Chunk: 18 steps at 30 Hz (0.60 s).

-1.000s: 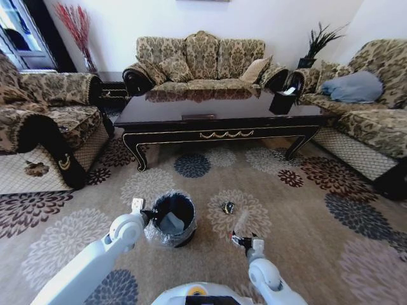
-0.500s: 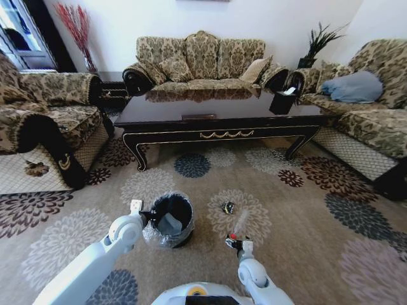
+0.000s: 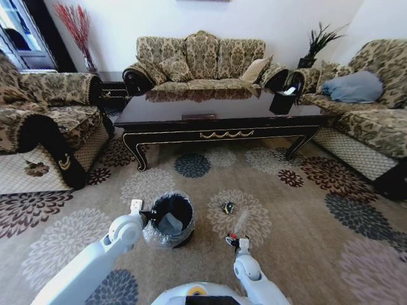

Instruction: Move to the front of the table and pick up the trash from the floor, then place it into the trash bin.

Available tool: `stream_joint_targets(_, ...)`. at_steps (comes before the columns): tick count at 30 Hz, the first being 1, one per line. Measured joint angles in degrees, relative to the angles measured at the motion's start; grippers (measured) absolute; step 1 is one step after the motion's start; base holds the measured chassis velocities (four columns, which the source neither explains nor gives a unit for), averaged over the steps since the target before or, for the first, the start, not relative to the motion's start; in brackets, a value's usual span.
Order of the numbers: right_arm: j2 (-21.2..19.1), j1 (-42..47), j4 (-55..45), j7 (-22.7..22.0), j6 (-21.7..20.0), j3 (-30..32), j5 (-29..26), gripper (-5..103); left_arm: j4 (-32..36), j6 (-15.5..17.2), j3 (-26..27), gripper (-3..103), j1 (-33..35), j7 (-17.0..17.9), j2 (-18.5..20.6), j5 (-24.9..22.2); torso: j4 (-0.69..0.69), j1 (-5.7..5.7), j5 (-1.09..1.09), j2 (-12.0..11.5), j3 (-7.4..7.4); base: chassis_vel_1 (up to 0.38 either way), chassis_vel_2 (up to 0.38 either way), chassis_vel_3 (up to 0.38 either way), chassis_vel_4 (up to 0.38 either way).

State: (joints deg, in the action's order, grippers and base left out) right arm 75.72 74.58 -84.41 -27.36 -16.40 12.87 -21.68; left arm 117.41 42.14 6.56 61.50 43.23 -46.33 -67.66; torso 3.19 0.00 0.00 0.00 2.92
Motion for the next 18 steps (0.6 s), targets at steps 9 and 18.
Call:
stream_joint_targets(9,-0.1,-0.2,1.4,0.7,1.5,-0.2,0.8,57,-0.6,0.0,-0.5,2,-0.9,0.0,-0.8,0.0,0.0,0.0,0.0,0.0,0.0,0.0,0.0,0.0,0.0)
stream_joint_targets(18,-0.5,-0.1,2.1,1.0,1.6,-0.8,1.2,28,-0.1,-0.2,-0.7,2,-1.4,0.2,-0.8,-0.6,0.01,0.0,0.0,0.0,0.0,0.0,0.0,0.0,0.0)
